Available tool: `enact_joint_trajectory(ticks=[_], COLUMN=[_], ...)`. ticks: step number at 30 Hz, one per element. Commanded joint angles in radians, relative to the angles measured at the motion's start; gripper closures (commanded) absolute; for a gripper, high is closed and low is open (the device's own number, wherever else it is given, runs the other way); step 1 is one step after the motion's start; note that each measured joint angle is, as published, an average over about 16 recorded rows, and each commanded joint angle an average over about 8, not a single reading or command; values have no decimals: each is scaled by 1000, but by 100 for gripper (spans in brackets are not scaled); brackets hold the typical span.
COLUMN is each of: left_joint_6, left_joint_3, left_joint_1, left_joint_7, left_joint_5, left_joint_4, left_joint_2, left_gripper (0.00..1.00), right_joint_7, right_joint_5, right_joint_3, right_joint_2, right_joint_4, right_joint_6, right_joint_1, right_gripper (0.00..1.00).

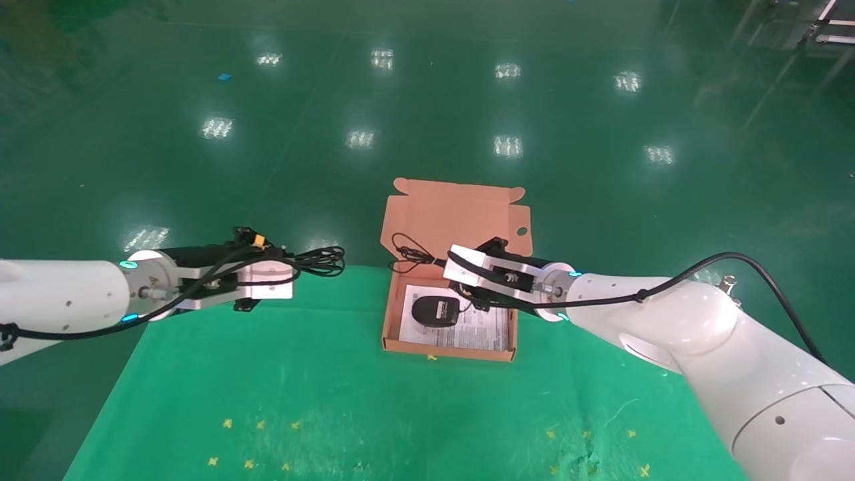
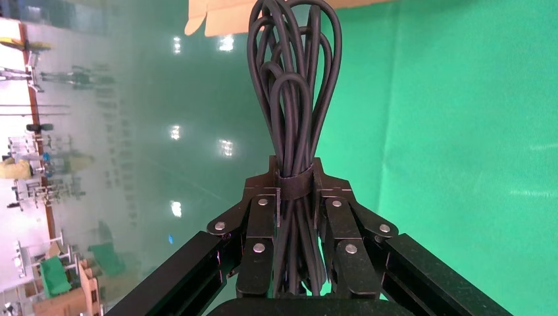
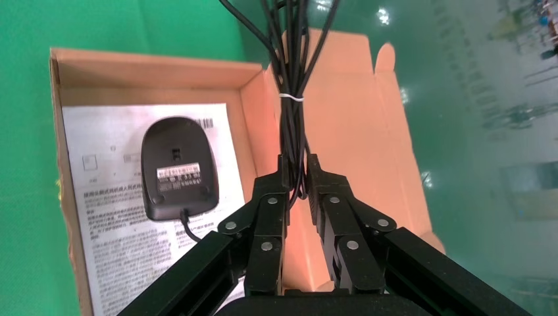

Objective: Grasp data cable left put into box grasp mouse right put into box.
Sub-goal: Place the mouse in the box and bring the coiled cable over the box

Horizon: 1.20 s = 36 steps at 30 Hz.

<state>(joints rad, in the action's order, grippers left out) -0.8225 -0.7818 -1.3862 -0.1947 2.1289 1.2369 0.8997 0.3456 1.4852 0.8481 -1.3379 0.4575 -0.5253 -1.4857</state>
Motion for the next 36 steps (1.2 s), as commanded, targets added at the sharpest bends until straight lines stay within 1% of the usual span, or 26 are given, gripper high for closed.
enact_joint_trajectory(ticks=[1, 8, 13, 18, 22, 25, 29, 33, 36], left_joint_6=[0, 17, 63, 160, 265, 341, 421, 473, 501], left_joint_3=[-3, -15, -37, -66, -86, -103, -149, -226, -291], left_joint_1=[1, -4, 6, 33, 50, 57, 62, 54, 39], left_joint_7=[2, 21, 52, 89, 117, 137, 160, 167, 161], left_joint_5=[-1, 1, 24, 86, 143, 161, 132, 71, 28], left_joint_4=[2, -6, -40, -131, -253, -347, -420, -447, -461], left_joint_2=[6, 57, 128, 233, 336, 406, 457, 468, 471], left_gripper=[100, 100, 100, 100, 100, 100, 100, 100, 100], right_joint_7=[-6, -43, -66, -105, -159, -212, -292, -373, -431], right_joint_5=[0, 15, 22, 35, 57, 83, 125, 179, 224], right_joint_3=[6, 24, 25, 22, 24, 29, 37, 48, 57], right_joint_2=[3, 20, 61, 145, 228, 287, 353, 400, 420], right_joint_4=[4, 13, 52, 141, 244, 328, 430, 511, 553], right_joint_6=[0, 0, 9, 23, 38, 51, 66, 76, 81], right_joint_1=[2, -6, -5, 8, 25, 38, 52, 60, 63], right_gripper=[0, 0, 0, 0, 0, 0, 0, 0, 0])
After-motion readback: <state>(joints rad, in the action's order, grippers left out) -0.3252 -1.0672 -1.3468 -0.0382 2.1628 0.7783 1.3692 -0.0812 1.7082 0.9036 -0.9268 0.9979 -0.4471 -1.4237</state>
